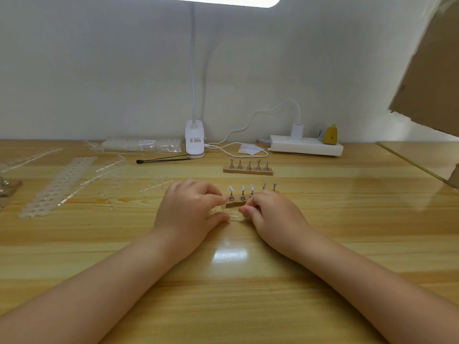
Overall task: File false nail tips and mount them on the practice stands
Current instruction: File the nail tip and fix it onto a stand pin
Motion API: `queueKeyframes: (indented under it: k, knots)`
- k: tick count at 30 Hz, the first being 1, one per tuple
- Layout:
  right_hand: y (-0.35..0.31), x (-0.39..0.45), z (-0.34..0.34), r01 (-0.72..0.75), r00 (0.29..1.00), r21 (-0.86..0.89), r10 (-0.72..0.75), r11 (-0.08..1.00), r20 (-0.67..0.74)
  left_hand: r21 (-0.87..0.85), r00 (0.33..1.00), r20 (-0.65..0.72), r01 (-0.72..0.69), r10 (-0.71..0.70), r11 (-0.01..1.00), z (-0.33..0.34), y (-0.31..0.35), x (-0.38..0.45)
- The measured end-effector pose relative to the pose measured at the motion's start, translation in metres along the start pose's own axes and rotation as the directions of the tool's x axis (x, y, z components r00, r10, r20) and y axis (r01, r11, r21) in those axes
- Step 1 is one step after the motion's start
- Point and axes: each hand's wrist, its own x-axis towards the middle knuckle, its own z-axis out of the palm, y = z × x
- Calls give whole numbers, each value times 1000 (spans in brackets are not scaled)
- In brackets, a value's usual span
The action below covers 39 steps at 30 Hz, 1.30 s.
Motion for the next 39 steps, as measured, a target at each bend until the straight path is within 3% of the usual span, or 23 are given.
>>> queueKeyframes:
  k: [11,19,26,33,39]
  knots:
    - [-1,0,0,-4,1000,-21,5,1000,24,-34,1000,-6,18,-19,999,-1,2,-1]
    - [1,-2,2,4,999,11,-3,1000,-52,-59,991,130,26,-18,998,3,-2,1]
    - [-2,-6,5,81,994,-66,-85,995,-63,-43,999,38,33,-32,999,3,1,0]
    - [-3,-6,5,33,994,35,-29,999,-102,-26,990,-132,39,-42,999,0,9,-2]
    - [-3,-6,4,26,995,61,-20,998,-99,-175,972,-203,81,-117,981,-1,3,0]
